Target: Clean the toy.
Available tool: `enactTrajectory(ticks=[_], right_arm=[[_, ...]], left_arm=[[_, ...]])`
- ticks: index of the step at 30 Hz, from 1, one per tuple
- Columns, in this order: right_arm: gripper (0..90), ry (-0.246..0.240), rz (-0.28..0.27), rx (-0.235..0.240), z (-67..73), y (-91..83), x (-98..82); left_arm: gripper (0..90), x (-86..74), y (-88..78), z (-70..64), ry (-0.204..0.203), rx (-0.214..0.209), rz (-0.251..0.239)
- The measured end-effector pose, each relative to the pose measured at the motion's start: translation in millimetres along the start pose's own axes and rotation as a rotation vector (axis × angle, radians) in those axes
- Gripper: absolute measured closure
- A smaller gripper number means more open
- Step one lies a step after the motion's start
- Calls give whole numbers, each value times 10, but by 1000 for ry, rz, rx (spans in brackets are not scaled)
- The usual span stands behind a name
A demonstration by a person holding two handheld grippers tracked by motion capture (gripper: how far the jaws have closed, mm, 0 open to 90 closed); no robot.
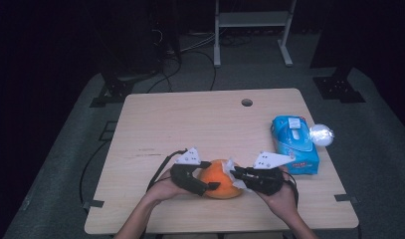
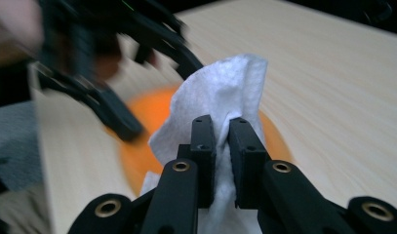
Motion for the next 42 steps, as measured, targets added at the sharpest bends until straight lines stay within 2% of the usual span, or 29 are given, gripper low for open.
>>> enactTrajectory(ticks=[1,3,4,5,6,8,10,11,14,16,19,21,23,26,29,31,33,35,37,39,42], right_arm=[[807,-22,3,4,54,12,42],[807,-54,19,-3,100,47,74],[807,-57,29,-5,84,68,58],[808,-36,41,2,52,84,15],[808,-28,47,-2,24,86,-13],[809,-20,63,-32,-45,69,-79],[810,-7,70,-43,-86,44,-109],[810,-6,78,-51,-106,36,-121],[809,-2,86,-53,-118,29,-121],[808,-8,62,-56,-87,6,-68],[806,-21,11,-20,0,-33,66],[806,-41,22,-28,20,-17,84],[809,-48,56,-41,-10,28,22],[812,-16,80,-39,-88,52,-82],[812,2,93,-58,-147,6,-102],[812,12,96,-54,-163,6,-121],[811,3,99,-62,-158,1,-106],[811,-7,71,-70,-129,-40,-50],[811,-1,33,-25,-70,-79,31],[811,-25,18,11,52,-70,110],[810,-69,33,25,180,0,148]], left_arm=[[212,15,21,-26,25,-1,0],[209,37,45,-60,50,8,3],[202,40,39,-58,51,12,5],[185,40,28,-48,48,16,5],[171,38,16,-32,35,20,3],[105,22,-1,34,-22,39,18],[86,-12,13,76,-73,12,29],[86,-24,21,77,-83,5,33],[157,-17,10,56,-57,5,35],[196,9,5,22,-23,6,17],[207,53,40,-52,42,2,1],[196,65,59,-65,49,6,1],[147,63,54,-34,9,13,13],[75,45,10,14,-43,5,12],[94,20,0,31,-67,-21,24],[153,3,30,16,-61,-21,23],[202,18,21,8,-49,-17,20],[227,45,4,-13,-32,-11,12],[230,72,21,-48,-5,-9,6],[229,106,46,-98,35,-3,5],[225,115,69,-142,75,8,21]])
Point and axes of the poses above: each handheld gripper's, and its own axes: y roughly forward along the jaws, x roughly out of its top, z roughly to its left, the point moved 4 cm from there along y, roughly forward along the jaws, and after that the axes turned 1 degree about -x, right-handed, at the moved point
